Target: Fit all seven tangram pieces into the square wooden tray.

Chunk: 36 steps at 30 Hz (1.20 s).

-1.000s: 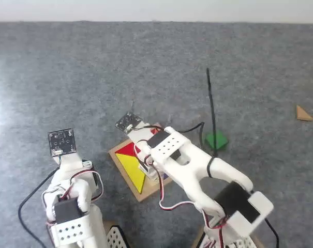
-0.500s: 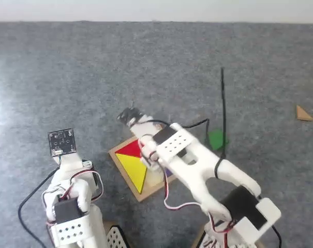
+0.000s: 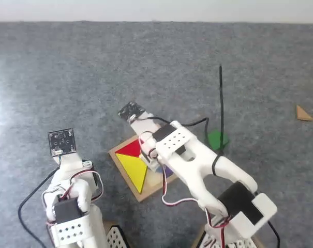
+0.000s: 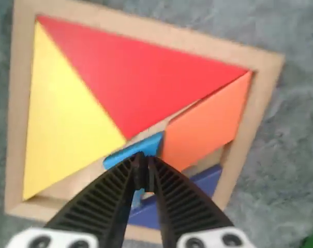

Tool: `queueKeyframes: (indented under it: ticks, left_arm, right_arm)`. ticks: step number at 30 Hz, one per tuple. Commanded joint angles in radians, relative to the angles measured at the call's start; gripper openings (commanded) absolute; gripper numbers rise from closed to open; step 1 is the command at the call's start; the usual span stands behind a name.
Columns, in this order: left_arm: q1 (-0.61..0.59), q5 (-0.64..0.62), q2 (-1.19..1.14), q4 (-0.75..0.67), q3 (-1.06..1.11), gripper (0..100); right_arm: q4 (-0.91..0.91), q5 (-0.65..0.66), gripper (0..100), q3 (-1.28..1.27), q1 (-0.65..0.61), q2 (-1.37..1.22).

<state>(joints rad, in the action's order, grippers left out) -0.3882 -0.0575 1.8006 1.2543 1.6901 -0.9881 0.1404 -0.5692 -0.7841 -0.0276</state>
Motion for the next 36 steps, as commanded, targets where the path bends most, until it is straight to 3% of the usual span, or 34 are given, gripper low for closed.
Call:
queueKeyframes:
  ticks: [1, 6, 14, 25, 36]
  left_arm:
    - [-0.003, 0.005, 0.018, 0.008, -0.007, 1]
    - [-0.003, 0.005, 0.018, 0.008, -0.007, 1]
    - [-0.003, 0.005, 0.018, 0.008, -0.007, 1]
    - [-0.003, 0.005, 0.018, 0.008, -0.007, 1]
    - [-0.003, 0.005, 0.018, 0.008, -0.007, 1]
  right_arm:
    - [-0.070, 0.011, 0.6, -0.003, -0.044, 0.022]
    - [-0.094, 0.011, 0.6, -0.006, -0.065, 0.013]
    - [-0.085, 0.068, 0.6, -0.009, -0.208, 0.013]
    - [-0.137, 0.069, 0.6, 0.005, 0.085, 0.295]
    - [0.027, 0.064, 0.6, 0.008, 0.097, 0.130]
